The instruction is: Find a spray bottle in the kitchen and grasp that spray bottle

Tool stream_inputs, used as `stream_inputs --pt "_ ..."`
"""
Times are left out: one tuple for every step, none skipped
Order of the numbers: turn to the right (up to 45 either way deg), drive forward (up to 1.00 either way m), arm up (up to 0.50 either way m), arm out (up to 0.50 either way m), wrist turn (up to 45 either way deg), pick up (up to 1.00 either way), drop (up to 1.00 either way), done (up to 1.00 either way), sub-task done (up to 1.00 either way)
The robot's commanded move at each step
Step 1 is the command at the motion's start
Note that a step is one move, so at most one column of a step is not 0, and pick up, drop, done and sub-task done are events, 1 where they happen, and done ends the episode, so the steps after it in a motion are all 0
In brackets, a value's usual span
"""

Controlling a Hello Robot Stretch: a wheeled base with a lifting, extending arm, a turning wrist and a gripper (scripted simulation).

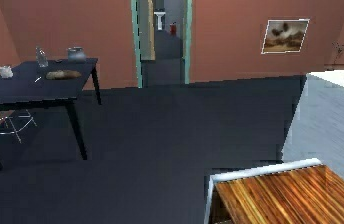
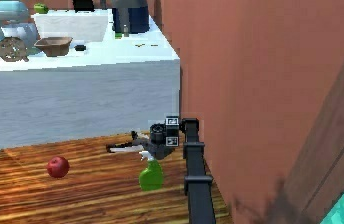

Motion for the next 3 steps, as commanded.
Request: stream_inputs --pt "0.0 0.00 0.00 0.00 9.0 0.00 0.00 0.00 0.00" --pt "0.0 0.00 -0.30 0.00 0.0 0.00 0.00 0.00 0.00" --pt "0.0 0.00 0.00 0.00 0.0 1.00 0.00 0.00 0.00"
